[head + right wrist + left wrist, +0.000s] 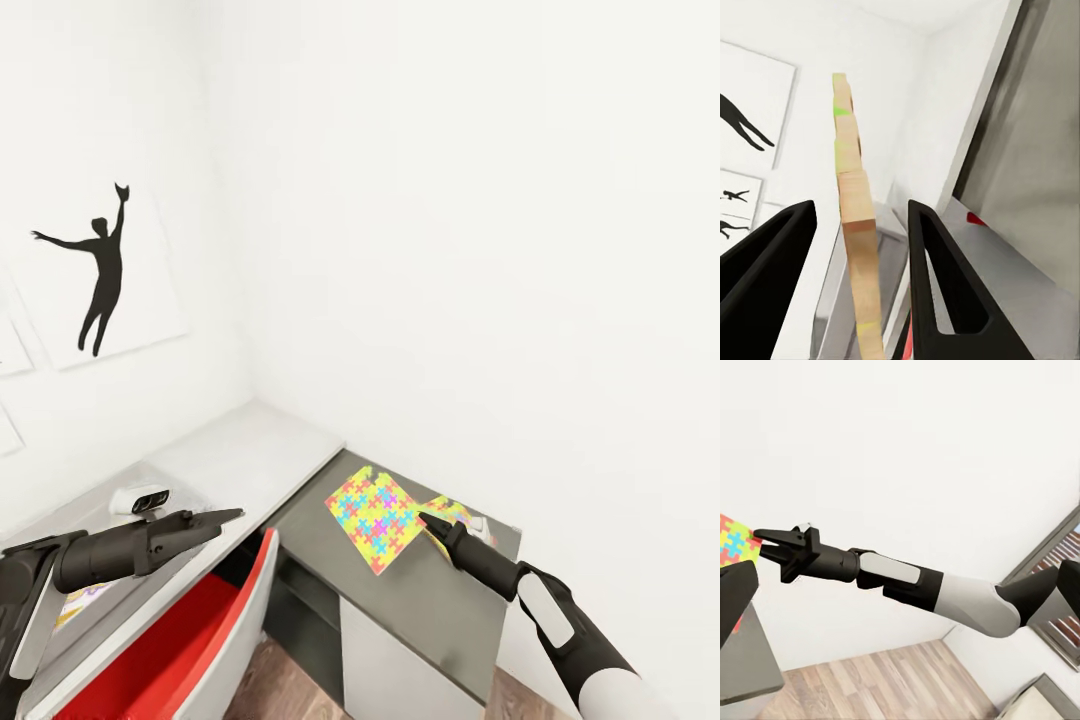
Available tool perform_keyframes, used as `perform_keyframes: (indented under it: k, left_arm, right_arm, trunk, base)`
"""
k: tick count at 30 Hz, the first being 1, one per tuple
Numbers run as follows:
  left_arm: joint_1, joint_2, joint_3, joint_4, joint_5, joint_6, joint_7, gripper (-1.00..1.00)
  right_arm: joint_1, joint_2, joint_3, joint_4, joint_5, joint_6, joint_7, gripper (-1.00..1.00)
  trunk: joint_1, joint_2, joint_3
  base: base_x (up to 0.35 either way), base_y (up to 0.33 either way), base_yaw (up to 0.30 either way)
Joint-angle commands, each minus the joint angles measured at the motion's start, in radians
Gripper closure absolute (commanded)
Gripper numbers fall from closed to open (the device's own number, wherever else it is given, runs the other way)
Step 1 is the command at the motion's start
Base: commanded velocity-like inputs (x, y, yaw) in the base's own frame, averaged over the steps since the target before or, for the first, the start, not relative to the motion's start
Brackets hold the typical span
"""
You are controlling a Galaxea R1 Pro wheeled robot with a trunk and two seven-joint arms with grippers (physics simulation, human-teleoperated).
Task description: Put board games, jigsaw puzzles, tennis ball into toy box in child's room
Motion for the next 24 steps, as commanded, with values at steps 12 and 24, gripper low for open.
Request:
perform_keyframes:
  k: [12, 24]
  left_arm:
    - [-0.001, 0.0, 0.0, 0.0, -0.001, 0.01, -0.004, -1.0]
    - [-0.001, 0.0, 0.0, 0.0, -0.001, 0.01, -0.004, -1.0]
  right_arm:
    - [0.0, -0.001, -0.002, 0.0, -0.006, 0.008, 0.0, 1.0]
    - [0.0, -0.074, -0.002, -0.036, -0.018, 0.028, 0.017, 1.0]
  trunk:
    - [0.001, -0.002, -0.002]
    - [0.001, -0.002, -0.002]
  base:
    - [0.084, 0.0, 0.28]
    - [0.084, 0.0, 0.279]
